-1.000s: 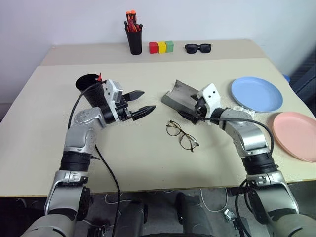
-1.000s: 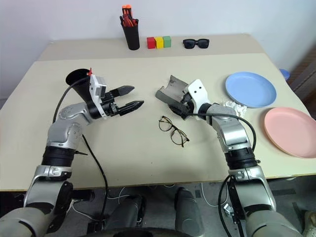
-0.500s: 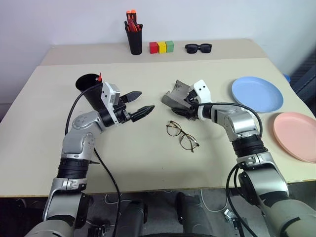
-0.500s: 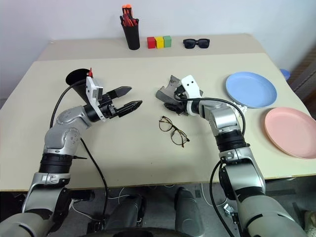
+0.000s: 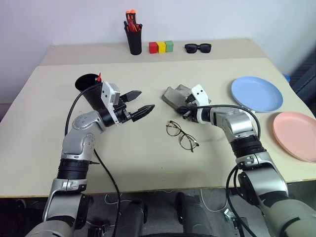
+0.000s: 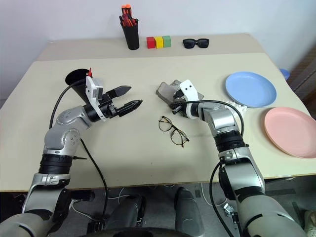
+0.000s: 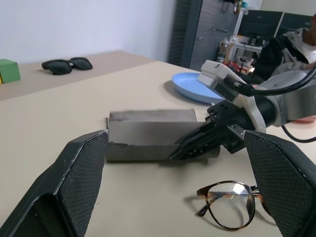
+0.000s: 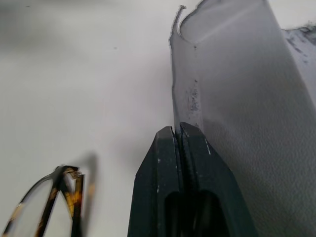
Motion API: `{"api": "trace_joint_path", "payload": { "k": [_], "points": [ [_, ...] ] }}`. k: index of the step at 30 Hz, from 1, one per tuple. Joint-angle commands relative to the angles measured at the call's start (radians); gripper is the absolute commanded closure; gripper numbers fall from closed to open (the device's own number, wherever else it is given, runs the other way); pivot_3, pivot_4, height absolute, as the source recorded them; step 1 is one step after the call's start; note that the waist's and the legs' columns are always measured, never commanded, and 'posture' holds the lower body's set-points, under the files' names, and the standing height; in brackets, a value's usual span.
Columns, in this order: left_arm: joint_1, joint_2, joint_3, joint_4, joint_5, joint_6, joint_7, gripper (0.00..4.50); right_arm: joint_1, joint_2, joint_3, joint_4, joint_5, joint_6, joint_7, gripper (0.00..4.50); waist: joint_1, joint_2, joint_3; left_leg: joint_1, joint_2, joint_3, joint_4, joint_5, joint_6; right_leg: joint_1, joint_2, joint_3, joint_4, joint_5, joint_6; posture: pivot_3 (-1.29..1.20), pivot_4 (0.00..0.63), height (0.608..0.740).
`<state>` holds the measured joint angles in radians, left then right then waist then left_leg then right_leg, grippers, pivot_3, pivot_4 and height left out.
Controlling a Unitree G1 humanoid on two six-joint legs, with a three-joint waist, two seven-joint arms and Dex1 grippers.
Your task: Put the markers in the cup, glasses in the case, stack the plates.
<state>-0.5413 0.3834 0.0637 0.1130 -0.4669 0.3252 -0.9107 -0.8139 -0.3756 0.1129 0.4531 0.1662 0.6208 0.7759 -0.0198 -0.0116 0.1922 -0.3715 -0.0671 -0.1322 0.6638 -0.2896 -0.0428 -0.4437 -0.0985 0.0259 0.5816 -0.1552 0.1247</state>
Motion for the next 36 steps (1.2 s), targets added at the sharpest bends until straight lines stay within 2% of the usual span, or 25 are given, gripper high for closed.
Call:
{"api": "trace_joint_path", "payload": {
  "k": [1, 5, 11, 15, 21, 24, 31, 36],
  "points": [
    [0.005, 0.008, 0.010, -0.040, -0.013, 0.000, 0.001, 0.00, -0.005, -0.024, -0.014, -0.108, 0.043, -0.029, 0.077, 4.43, 0.000, 0.000, 0.000, 0.000, 0.000, 0.000, 0.000, 0.000, 0.000, 0.000, 0.000, 0.000, 0.000, 0.000, 0.000, 0.00, 0.150, 0.740],
    [0.000, 0.006, 0.013, -0.047, -0.032, 0.017, -0.008, 0.00, -0.005, -0.025, 0.001, -0.119, 0.035, -0.077, 0.121, 4.43, 0.000, 0.000, 0.000, 0.000, 0.000, 0.000, 0.000, 0.000, 0.000, 0.000, 0.000, 0.000, 0.000, 0.000, 0.000, 0.00, 0.150, 0.740],
    [-0.007, 0.018, 0.027, -0.070, -0.072, 0.047, -0.026, 0.00, -0.001, -0.010, 0.089, -0.096, -0.047, -0.280, 0.169, 4.43, -0.001, 0.000, 0.000, 0.000, 0.000, 0.000, 0.000, 0.000, 0.000, 0.000, 0.000, 0.000, 0.000, 0.000, 0.000, 0.00, 0.150, 0.740],
    [0.003, 0.043, 0.032, -0.104, -0.106, 0.089, -0.042, 0.00, -0.025, 0.014, 0.131, -0.022, -0.105, -0.390, 0.153, 4.43, -0.001, 0.000, 0.000, 0.000, 0.000, 0.000, 0.000, 0.000, 0.000, 0.000, 0.000, 0.000, 0.000, 0.000, 0.000, 0.00, 0.150, 0.740],
    [0.017, 0.057, 0.029, -0.141, -0.130, 0.121, -0.031, 0.00, -0.043, 0.057, 0.140, 0.032, -0.101, -0.434, 0.192, 4.43, -0.001, 0.000, 0.000, 0.000, 0.000, 0.000, 0.000, 0.000, 0.000, 0.000, 0.000, 0.000, 0.000, 0.000, 0.000, 0.00, 0.150, 0.740],
    [0.024, 0.056, 0.021, -0.148, -0.122, 0.121, -0.025, 0.00, -0.053, 0.064, 0.137, 0.048, -0.098, -0.426, 0.217, 3.57, 0.000, 0.000, 0.000, 0.000, 0.000, 0.000, 0.000, 0.000, 0.000, 0.000, 0.000, 0.000, 0.000, 0.000, 0.000, 0.00, 0.150, 0.740],
    [0.029, 0.074, 0.015, -0.135, -0.109, 0.131, -0.026, 0.00, -0.067, 0.053, 0.110, 0.059, -0.122, -0.461, 0.161, 0.06, -0.001, 0.000, 0.000, 0.000, 0.000, 0.000, 0.000, 0.000, 0.000, 0.000, 0.000, 0.000, 0.000, 0.000, 0.000, 0.00, 0.150, 0.740],
    [-0.009, 0.102, 0.006, -0.055, -0.071, 0.083, -0.055, 0.00, -0.070, 0.042, 0.024, 0.005, -0.046, -0.402, 0.151, 0.06, 0.000, 0.000, 0.000, 0.000, 0.000, 0.000, 0.000, 0.000, 0.000, 0.000, 0.000, 0.000, 0.000, 0.000, 0.000, 0.00, 0.150, 0.740]
  ]
}}
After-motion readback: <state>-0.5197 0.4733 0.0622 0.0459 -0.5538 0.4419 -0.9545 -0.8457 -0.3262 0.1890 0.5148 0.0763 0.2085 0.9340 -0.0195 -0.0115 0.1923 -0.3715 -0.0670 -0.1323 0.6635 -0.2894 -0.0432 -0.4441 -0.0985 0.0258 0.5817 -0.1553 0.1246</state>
